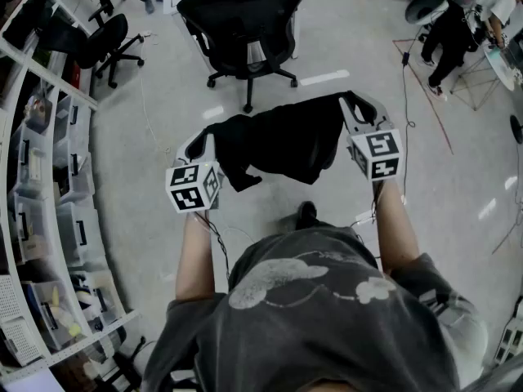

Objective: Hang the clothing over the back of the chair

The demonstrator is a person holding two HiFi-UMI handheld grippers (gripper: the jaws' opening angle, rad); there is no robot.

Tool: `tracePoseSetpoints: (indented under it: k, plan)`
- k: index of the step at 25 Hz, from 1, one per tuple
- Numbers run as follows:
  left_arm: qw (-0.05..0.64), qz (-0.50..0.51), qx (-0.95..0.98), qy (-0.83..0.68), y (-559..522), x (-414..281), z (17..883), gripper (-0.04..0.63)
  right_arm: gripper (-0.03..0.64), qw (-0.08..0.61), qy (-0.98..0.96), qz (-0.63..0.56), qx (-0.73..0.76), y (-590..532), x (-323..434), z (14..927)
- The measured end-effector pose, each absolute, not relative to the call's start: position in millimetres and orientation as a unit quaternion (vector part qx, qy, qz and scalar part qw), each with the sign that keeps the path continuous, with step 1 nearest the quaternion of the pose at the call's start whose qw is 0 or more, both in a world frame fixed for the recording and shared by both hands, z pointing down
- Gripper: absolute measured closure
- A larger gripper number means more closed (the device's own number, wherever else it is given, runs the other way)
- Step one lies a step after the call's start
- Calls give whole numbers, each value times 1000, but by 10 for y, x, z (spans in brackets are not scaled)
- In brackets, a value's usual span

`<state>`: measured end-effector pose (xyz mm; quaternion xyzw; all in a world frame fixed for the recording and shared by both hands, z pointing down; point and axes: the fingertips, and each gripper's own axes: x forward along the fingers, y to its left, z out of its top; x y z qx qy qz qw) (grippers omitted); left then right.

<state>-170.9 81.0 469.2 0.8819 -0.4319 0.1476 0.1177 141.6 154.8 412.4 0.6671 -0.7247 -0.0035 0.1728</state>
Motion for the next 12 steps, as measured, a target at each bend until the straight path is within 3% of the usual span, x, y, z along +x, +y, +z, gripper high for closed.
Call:
tracePoseSetpoints:
  k: [12]
  plan:
    - [111, 146, 877, -445, 689, -1228, 4656, 586, 560, 155, -725, -10, 671, 1403, 1994, 4104]
